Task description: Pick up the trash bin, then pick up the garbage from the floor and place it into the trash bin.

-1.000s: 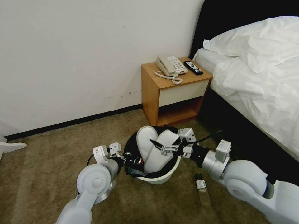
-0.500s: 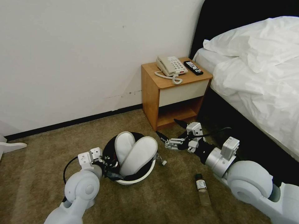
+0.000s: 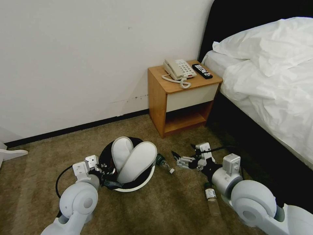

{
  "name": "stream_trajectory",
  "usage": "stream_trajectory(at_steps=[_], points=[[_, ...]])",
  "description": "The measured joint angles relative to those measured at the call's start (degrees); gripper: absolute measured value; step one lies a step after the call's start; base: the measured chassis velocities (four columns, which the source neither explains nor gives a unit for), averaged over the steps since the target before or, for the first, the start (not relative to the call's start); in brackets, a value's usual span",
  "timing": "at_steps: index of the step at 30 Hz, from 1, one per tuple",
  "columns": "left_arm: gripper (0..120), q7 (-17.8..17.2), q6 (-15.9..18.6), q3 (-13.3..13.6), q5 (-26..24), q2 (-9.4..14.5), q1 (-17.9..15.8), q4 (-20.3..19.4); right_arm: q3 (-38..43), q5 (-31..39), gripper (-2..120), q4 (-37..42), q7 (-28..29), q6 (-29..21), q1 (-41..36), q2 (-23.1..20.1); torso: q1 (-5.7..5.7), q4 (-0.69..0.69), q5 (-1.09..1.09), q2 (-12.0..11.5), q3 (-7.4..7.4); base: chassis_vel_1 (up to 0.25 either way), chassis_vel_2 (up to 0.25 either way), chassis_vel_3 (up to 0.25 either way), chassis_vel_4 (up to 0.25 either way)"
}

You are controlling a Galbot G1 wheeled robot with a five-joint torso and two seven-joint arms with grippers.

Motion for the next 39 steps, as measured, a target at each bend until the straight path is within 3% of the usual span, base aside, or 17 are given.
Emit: stream_trajectory(at_steps=[11, 20, 28, 39], points=[[1, 2.57, -0.47, -1.61, 3.37, -0.65, 1.57, -1.1, -1.21, 16.07, 100, -1.77, 15.84, -6.15, 1.72, 2.11, 0.0, 0.0, -0.01, 0.0, 0.0, 0.0, 0.0, 0.0, 0.0], [1, 3.31, -0.72, -1.84, 3.77, -0.44, 0.95, -1.0, -1.16, 22.98, 100, -4.32, 23.1, -8.47, 2.16, 3.06, 0.0, 0.0, -0.01, 0.0, 0.0, 0.0, 0.0, 0.0, 0.0], [1, 3.35, -0.75, -1.98, 2.62, -0.11, 0.07, -0.69, -1.07, 27.97, 100, -8.3, 27.42, -9.66, 2.44, 4.23, 0.0, 0.0, -0.01, 0.0, 0.0, 0.0, 0.0, 0.0, 0.0], [2, 4.11, -0.9, -3.03, 1.61, 0.77, 0.53, -0.46, -0.52, 27.52, 100, -15.12, 28.84, -9.49, 0.97, 5.92, 0.0, 0.0, -0.01, 0.0, 0.01, 0.0, 0.0, 0.0, 0.0]])
